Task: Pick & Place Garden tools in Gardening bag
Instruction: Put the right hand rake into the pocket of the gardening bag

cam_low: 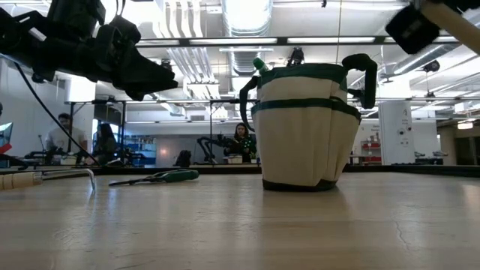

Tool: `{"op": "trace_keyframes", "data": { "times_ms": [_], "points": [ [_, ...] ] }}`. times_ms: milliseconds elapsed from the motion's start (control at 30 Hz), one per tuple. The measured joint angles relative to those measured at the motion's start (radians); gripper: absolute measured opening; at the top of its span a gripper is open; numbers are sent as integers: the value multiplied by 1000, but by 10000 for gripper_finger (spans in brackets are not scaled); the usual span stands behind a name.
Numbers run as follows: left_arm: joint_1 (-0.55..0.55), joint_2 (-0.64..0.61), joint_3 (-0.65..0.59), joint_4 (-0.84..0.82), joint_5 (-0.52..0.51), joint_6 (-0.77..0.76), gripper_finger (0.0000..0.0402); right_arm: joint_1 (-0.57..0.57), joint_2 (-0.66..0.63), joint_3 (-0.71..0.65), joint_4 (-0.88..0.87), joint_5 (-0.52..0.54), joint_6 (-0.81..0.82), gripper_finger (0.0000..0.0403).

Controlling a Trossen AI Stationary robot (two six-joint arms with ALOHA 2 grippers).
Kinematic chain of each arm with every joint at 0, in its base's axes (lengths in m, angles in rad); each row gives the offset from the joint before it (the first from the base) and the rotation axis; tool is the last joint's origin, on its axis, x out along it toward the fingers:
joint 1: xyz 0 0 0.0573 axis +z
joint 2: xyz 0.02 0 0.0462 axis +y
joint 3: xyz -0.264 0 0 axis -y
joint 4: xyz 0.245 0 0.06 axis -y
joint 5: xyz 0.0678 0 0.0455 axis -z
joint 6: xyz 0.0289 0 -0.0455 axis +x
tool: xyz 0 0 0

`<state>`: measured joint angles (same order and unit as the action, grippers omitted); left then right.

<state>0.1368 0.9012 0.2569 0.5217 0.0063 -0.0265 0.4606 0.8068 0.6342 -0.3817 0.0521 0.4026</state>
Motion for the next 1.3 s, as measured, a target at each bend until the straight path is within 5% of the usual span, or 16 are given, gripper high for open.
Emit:
{"op": "trace_keyframes", "data": {
  "times_ms": [533, 1000, 1300],
  "points": [
    [0, 0, 0, 0, 0, 0, 207, 4, 85, -59, 452, 3, -390, 58],
    [0, 0, 0, 0, 0, 0, 207, -19, 113, -64, 674, -9, -544, 58],
    [0, 0, 0, -2, 0, 0, 207, -141, 251, -72, 858, -235, -554, 58]
  ]
}}
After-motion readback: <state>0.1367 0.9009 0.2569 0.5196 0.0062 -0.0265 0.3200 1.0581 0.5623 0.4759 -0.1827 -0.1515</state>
